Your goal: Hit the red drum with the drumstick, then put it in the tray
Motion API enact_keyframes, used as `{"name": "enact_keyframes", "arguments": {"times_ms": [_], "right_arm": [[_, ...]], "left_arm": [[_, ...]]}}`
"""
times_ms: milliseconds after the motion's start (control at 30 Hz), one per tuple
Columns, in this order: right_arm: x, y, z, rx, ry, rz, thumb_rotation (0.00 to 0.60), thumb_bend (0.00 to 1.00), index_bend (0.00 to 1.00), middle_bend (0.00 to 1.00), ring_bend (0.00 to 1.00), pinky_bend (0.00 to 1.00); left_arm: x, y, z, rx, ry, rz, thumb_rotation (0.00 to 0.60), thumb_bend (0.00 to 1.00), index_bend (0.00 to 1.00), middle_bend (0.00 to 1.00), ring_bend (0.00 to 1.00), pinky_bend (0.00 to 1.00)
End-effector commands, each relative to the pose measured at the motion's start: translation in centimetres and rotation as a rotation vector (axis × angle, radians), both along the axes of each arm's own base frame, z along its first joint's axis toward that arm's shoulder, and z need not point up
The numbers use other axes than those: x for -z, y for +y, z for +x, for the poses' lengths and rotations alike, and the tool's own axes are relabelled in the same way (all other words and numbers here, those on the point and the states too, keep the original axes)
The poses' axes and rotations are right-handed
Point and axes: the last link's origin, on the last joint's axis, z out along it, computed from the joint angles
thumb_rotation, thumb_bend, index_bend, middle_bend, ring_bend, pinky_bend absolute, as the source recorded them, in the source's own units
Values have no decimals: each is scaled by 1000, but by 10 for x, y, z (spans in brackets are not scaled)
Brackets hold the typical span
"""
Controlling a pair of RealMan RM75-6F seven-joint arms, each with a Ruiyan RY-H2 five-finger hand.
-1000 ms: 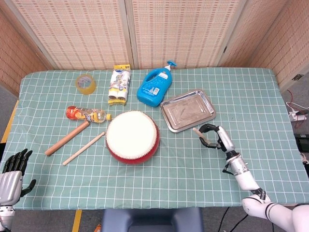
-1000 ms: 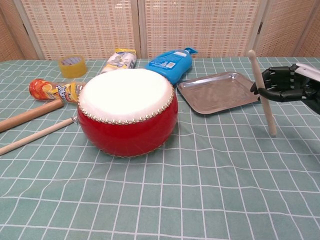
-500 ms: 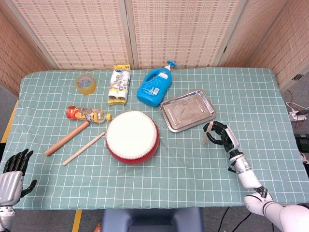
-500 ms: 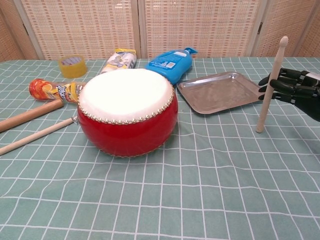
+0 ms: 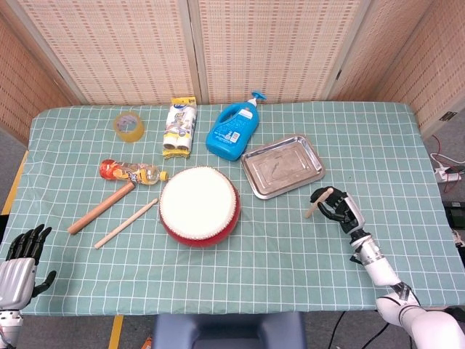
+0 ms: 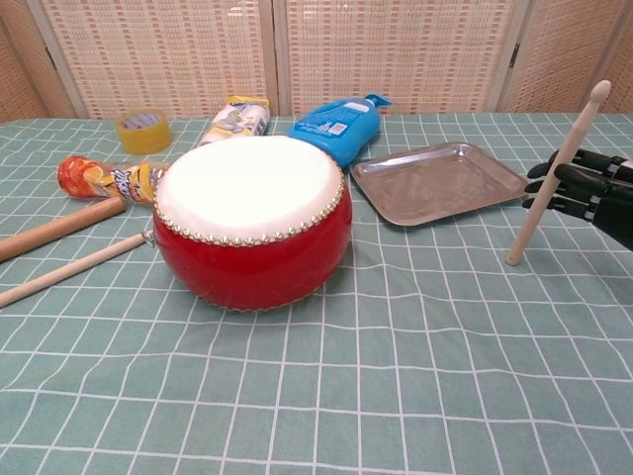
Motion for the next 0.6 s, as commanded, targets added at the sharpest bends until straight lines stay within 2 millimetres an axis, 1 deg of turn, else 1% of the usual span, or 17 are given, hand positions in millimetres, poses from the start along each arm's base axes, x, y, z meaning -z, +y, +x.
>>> {"name": "enact_keyframes", "arguments": {"times_ms": [33, 167, 433, 600], "right_arm": [[-4, 3, -7, 14, 1, -2, 600, 549, 659, 441, 379, 363], [-4, 3, -11, 19, 15, 2, 600, 549, 651, 441, 379, 363], [4, -4, -1, -10, 24, 15, 600, 549, 620, 441, 379, 363], [5, -5, -2, -6, 25, 19, 600, 550, 615, 440, 379, 363]], "left_arm": [[0, 0, 0, -2, 1, 0, 600, 253, 26, 0, 0, 0], [1, 0, 0, -2, 2, -5, 600, 252, 26, 0, 0, 0], [1, -1, -1, -8, 5, -8, 600, 253, 26, 0, 0, 0], [1, -2, -2, -17, 5, -15, 600, 253, 26, 0, 0, 0]]}}
